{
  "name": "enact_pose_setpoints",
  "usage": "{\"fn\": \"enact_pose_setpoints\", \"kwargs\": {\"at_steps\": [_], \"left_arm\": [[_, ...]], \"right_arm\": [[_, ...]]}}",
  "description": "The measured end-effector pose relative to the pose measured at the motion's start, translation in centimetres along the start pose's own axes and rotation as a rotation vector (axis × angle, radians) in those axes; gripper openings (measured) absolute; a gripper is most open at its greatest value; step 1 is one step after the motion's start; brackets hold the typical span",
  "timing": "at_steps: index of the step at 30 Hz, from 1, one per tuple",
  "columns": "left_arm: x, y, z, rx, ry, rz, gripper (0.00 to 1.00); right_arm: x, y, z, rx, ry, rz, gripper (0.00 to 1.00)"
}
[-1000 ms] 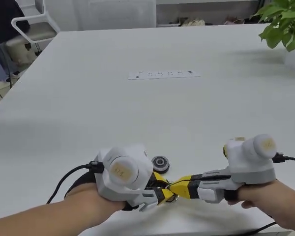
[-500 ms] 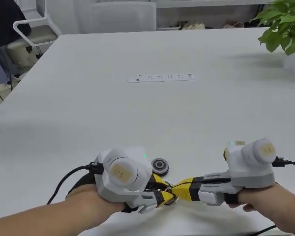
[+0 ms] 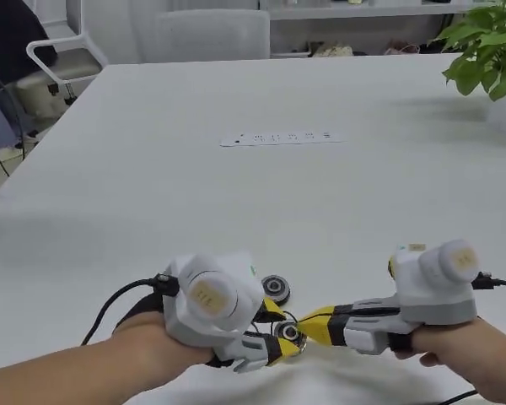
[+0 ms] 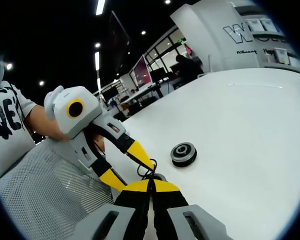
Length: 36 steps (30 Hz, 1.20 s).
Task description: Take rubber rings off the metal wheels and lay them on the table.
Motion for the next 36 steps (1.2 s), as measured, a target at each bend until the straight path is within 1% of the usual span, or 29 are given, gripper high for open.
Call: {"fn": "enact_pose_setpoints", "kwargs": {"at_steps": [3,7,12,14,20,23,27,32,36], "left_arm": [[-0.4,0.2,-0.3,-0.018,0.010,0.011,0.24],[-1.1,0.3,-0.6,-0.024,0.018,0.013,0.27],[-2.2,0.4,-0.9,-0.038,0.033,0.013,0.31],[-2.6,0.5,-0.9,-0.043,0.036,0.018,0.34],[-4.0,0.5,-1.1,-0.062,0.055,0.003,0.38],[-4.6,0.3,-1.0,-0.072,0.060,-0.007,0.41],[-5.5,0.1,-1.1,-0.092,0.076,-0.024,0.44],[-6.5,0.0,-1.4,-0.106,0.090,-0.037,0.51],[-7.2,-0.1,-1.4,-0.123,0.102,-0.051,0.54]], "right_arm": [[-0.2,0.0,-0.2,0.002,0.010,0.003,0.00],[-0.4,0.0,-0.3,0.001,0.013,0.007,0.00],[-0.5,-0.2,-0.5,-0.016,0.011,0.006,0.00],[-0.6,-0.3,-0.6,-0.020,0.011,0.005,0.00],[-0.7,-0.6,-0.9,-0.032,0.008,-0.002,0.00],[-0.7,-0.7,-1.1,-0.040,0.002,-0.004,0.00],[-0.7,-0.9,-1.5,-0.049,-0.001,-0.009,0.00],[-0.7,-1.1,-2.0,-0.067,-0.010,-0.016,0.00],[-0.6,-1.4,-2.4,-0.075,-0.012,-0.019,0.00]]}}
Point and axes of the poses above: the centre of the closed fingertips' face, and the gripper's own axes: x roughly forward along the fingers, y roughly to its right, z roughly out of its underside, the point moved 2 cm from there along -x, roughly backward along the fingers, and after that the axes turned 2 degrees about x, right-handed, at the moved point
